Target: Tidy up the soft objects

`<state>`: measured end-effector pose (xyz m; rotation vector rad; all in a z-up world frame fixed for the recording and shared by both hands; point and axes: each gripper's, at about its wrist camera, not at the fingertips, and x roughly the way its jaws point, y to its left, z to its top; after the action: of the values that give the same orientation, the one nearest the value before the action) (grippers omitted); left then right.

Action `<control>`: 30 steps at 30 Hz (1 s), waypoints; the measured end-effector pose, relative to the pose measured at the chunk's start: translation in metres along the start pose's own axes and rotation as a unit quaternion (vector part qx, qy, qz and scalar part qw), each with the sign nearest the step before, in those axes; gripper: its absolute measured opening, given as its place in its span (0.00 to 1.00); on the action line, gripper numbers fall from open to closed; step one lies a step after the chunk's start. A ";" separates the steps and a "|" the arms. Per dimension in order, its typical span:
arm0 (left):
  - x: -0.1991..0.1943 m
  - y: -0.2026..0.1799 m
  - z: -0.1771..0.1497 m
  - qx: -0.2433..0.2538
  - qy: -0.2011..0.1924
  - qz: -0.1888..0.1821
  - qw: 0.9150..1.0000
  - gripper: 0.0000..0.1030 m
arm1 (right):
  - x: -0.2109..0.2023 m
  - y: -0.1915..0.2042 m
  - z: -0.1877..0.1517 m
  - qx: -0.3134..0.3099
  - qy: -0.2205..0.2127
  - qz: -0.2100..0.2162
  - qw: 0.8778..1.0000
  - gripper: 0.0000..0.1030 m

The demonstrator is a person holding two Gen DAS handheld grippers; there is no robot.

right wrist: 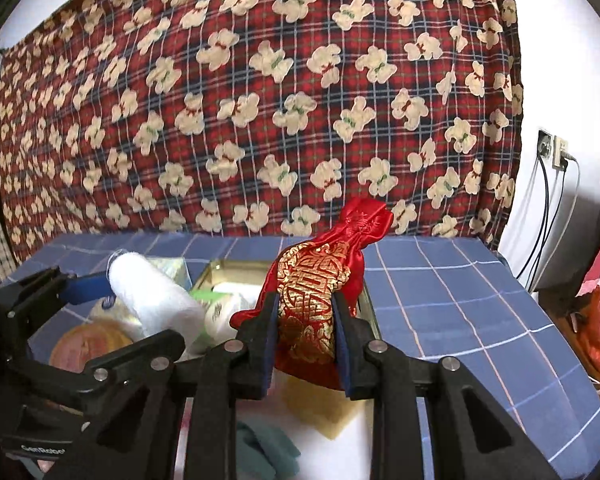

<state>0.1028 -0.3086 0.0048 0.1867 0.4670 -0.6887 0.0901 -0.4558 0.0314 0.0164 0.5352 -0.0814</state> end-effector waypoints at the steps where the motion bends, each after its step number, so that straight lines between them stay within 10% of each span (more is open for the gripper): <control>1: 0.001 0.000 -0.001 0.002 0.003 -0.001 1.000 0.76 | 0.000 0.000 -0.001 -0.003 0.004 -0.001 1.000 0.27; 7: 0.004 0.002 -0.004 -0.002 0.016 -0.008 1.000 0.76 | 0.004 -0.001 -0.006 -0.005 0.024 -0.007 1.000 0.27; 12: 0.004 -0.003 -0.006 0.013 0.019 -0.001 1.000 0.78 | 0.003 -0.001 -0.007 0.002 0.024 -0.009 1.000 0.60; 30: -0.011 0.010 -0.002 -0.006 -0.011 0.010 1.000 0.95 | -0.021 0.004 -0.001 0.021 -0.031 -0.018 0.999 0.69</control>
<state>0.1009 -0.2946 0.0085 0.1713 0.4469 -0.6671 0.0721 -0.4500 0.0412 0.0450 0.4723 -0.1273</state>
